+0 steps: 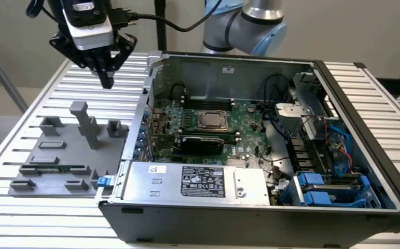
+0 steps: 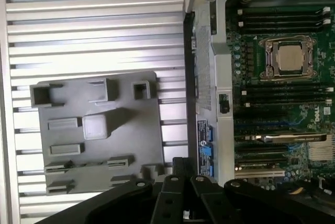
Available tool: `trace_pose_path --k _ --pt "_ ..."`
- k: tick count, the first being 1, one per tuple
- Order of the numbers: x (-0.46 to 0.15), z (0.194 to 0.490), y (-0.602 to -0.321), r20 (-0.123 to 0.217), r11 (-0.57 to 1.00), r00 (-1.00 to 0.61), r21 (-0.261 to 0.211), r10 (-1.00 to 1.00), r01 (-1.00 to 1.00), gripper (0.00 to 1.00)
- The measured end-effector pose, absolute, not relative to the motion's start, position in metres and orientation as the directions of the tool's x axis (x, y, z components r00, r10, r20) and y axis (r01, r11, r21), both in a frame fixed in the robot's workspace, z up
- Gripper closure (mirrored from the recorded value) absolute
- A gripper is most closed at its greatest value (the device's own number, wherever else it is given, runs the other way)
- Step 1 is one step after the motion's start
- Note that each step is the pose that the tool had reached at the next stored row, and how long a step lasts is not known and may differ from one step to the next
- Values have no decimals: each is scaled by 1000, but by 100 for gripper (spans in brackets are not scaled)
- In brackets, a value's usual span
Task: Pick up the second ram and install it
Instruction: 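Reach for the second ram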
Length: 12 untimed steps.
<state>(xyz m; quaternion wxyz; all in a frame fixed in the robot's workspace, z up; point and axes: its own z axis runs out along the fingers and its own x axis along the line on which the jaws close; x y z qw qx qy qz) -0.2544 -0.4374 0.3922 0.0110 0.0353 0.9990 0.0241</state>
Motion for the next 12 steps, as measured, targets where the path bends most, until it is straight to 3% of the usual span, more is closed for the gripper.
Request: trace_pose_path --k 12 --pt "-309 388 -442 -20 996 -997 49 71 70 89"
